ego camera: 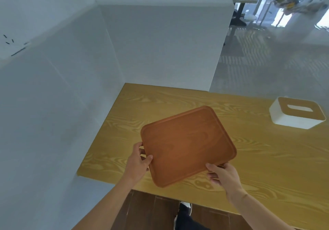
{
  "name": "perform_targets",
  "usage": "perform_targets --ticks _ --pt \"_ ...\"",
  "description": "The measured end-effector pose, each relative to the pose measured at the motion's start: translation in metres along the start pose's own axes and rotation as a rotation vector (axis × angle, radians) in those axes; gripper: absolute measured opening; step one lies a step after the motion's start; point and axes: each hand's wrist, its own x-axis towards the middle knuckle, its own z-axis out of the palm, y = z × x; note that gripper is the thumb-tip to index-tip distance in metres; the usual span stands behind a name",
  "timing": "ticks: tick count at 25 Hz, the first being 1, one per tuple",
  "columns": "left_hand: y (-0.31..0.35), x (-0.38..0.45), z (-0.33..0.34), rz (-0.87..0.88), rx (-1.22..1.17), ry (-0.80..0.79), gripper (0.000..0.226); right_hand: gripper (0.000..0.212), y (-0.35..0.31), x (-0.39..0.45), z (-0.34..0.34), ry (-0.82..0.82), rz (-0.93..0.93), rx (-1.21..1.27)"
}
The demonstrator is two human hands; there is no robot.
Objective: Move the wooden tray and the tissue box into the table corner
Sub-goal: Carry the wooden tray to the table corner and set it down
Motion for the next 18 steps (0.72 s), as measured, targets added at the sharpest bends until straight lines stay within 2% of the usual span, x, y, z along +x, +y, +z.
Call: perform_targets --ticks 10,18 --pt "0.027 0.107 0.038 -0.02 0.174 -0.076 0.054 0.028 -0.029 0.079 0.004 0.11 0.101 0.079" --pt "0.035 0.201 0.042 0.002 0.315 -0.203 0.058 0.025 -0.033 0.129 0.026 0.208 0.192 0.068"
